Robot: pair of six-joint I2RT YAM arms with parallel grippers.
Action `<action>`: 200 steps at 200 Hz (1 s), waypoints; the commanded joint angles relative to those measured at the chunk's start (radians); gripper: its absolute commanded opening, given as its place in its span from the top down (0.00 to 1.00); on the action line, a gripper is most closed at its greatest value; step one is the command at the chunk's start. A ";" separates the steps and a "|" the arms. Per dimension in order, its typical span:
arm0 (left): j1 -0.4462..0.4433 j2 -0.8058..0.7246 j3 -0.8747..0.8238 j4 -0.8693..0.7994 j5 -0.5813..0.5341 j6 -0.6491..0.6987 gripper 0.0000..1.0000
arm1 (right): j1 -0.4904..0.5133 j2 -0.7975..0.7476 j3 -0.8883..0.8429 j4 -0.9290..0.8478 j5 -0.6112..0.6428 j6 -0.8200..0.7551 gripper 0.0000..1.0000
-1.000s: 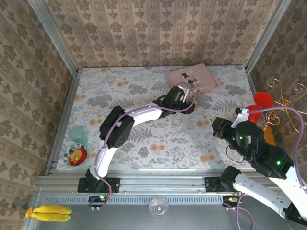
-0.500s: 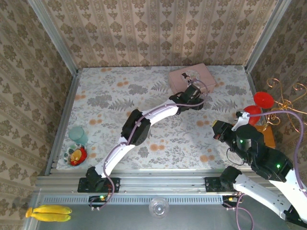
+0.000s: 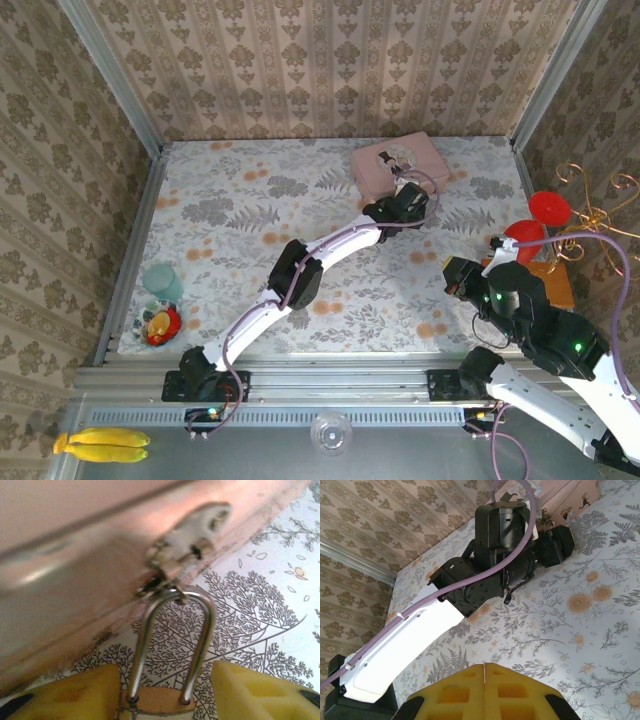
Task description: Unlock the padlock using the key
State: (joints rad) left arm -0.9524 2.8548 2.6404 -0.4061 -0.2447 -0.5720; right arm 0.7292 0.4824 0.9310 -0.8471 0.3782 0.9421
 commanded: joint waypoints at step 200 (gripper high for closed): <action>0.163 -0.865 -1.459 0.562 -0.024 -0.014 0.98 | -0.007 0.251 -0.098 0.244 -0.132 0.087 1.00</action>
State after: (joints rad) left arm -0.8104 2.1048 1.2987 0.1184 -0.2283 -0.5732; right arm 0.7261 0.7094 0.8520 -0.6834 0.2962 1.0035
